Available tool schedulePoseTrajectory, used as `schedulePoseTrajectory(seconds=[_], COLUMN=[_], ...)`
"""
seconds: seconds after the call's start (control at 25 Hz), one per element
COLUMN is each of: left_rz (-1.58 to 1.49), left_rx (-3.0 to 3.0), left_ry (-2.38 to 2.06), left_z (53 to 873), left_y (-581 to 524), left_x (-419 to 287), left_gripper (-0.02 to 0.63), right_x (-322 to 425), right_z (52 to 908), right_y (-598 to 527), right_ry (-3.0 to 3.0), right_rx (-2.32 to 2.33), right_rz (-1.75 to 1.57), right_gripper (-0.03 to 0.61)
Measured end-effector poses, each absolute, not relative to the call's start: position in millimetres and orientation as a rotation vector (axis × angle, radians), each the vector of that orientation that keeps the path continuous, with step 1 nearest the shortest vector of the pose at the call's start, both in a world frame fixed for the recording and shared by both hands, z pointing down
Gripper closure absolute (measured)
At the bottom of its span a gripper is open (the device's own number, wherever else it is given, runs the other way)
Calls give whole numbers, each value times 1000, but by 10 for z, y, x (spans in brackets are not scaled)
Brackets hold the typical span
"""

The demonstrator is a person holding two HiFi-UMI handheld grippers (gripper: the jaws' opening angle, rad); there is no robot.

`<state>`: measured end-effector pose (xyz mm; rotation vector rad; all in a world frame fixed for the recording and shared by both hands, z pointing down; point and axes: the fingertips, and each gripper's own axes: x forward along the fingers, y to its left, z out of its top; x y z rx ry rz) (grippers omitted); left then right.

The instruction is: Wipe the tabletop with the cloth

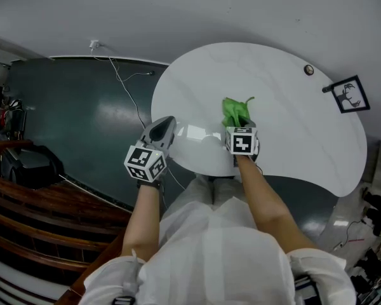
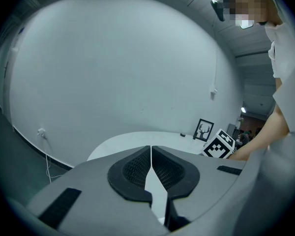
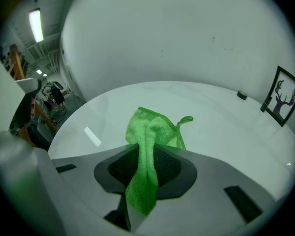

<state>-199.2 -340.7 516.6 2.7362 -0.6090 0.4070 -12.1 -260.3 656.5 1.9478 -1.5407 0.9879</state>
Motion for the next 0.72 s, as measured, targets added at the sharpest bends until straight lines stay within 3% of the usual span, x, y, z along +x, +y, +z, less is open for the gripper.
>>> schedulePoseTrajectory(seconds=[0.72], left_rz=[433], left_rx=[2744], left_ry=[-608], left_z=[5248], left_y=[-3498], left_x=[-2672], left_gripper=[592], right_x=[-2100], right_z=[6530], right_y=[-3043], right_ry=[-1908], right_rx=[1487], right_rz=[775], right_gripper=[497])
